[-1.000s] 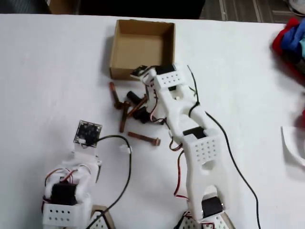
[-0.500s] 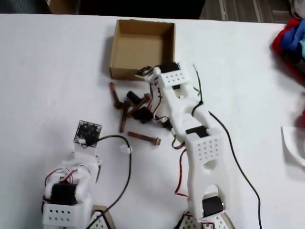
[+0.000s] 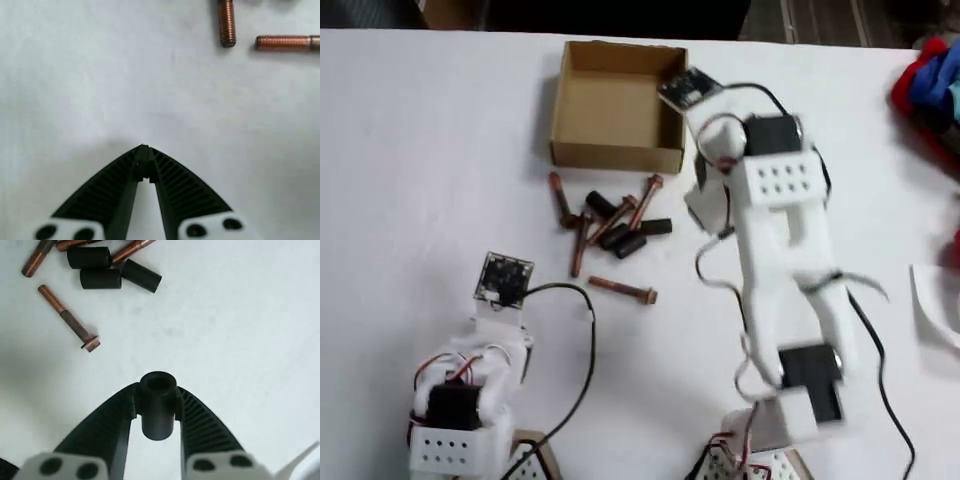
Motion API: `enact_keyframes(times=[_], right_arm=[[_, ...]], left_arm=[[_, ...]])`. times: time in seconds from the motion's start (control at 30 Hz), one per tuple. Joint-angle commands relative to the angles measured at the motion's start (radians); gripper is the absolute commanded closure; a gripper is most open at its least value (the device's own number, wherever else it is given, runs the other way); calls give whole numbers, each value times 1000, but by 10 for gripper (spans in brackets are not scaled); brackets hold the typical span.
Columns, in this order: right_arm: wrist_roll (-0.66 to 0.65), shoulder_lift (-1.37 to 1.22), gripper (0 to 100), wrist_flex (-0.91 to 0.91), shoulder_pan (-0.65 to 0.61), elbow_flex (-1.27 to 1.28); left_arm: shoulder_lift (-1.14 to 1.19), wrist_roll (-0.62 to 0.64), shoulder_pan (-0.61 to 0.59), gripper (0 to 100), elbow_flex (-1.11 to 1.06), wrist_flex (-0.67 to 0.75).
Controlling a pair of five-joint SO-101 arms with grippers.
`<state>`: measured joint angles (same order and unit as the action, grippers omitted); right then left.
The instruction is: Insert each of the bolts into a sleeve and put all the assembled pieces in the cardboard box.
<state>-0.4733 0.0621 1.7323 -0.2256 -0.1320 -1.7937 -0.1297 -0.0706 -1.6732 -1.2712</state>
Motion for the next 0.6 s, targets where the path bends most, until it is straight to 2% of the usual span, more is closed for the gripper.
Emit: enact_keyframes(times=[0.0, 0.2, 0.3, 0.43, 0.57], right_arm=[[-8, 209, 979, 10, 8, 140], [-8, 387, 979, -16, 12, 359], [-6, 452, 979, -47, 13, 450], [0, 526, 979, -65, 13, 551], [0, 616, 979, -70, 13, 621]], left_arm=[[-11, 5, 35, 974, -21, -6], [-12, -2, 71, 973, -18, 2], [-12, -6, 23, 973, -13, 101], [-12, -163, -98, 975, 81, 232], [-11, -186, -55, 972, 156, 255]])
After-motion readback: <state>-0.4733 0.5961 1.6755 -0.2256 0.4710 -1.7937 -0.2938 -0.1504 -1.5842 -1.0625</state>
